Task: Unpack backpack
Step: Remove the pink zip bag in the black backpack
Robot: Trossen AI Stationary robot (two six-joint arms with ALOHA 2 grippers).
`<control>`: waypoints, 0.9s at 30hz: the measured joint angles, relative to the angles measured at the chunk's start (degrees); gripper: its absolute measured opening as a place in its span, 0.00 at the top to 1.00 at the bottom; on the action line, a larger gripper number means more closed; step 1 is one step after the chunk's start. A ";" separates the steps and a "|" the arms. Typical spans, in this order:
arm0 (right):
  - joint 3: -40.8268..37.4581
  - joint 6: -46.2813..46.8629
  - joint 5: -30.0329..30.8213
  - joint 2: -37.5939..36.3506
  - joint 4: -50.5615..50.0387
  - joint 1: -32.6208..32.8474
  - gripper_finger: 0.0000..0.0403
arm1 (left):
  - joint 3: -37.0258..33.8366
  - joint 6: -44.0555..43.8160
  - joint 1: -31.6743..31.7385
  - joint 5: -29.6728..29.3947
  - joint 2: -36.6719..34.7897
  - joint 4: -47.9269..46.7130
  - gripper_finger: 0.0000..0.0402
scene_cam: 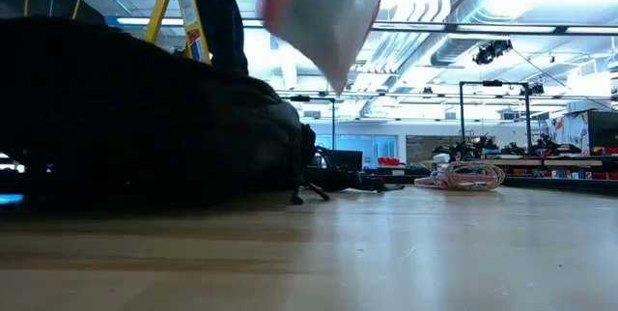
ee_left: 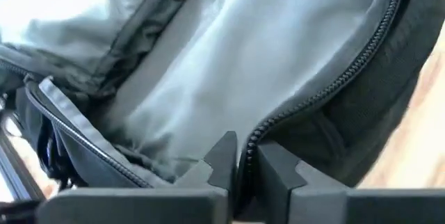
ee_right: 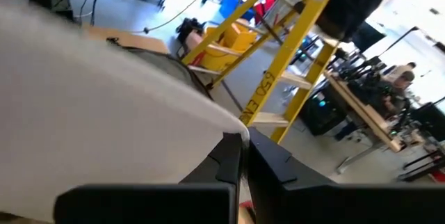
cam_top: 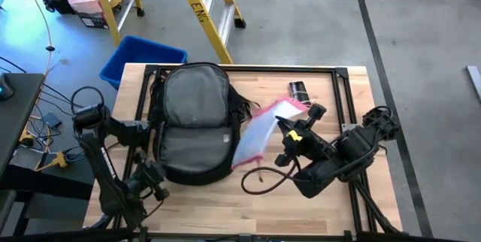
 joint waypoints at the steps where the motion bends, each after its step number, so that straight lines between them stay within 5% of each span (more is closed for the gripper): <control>1: 0.00 -0.02 -0.66 0.00 0.00 -0.12 1.00 | 0.00 0.48 0.00 1.58 -0.41 -0.24 0.85; 6: -1.25 0.38 -2.01 -0.09 0.00 -0.33 1.00 | -1.52 0.95 0.27 0.62 -5.68 -0.40 0.64; 10: -4.04 0.47 -3.30 -0.04 -0.03 -0.33 1.00 | -1.46 -1.67 1.02 -15.46 -10.29 7.39 0.56; 13: -6.84 1.49 -4.69 -0.07 -0.09 -0.41 1.00 | -1.46 8.66 3.67 -21.87 -10.91 19.35 0.57; 20: -10.34 2.75 -4.64 -0.02 -0.03 -0.62 1.00 | -1.46 42.68 16.60 -18.71 -4.85 50.62 0.61; 27: -10.10 2.86 -4.93 -0.20 0.07 -0.72 1.00 | -1.46 70.34 31.39 -1.81 7.29 79.58 0.62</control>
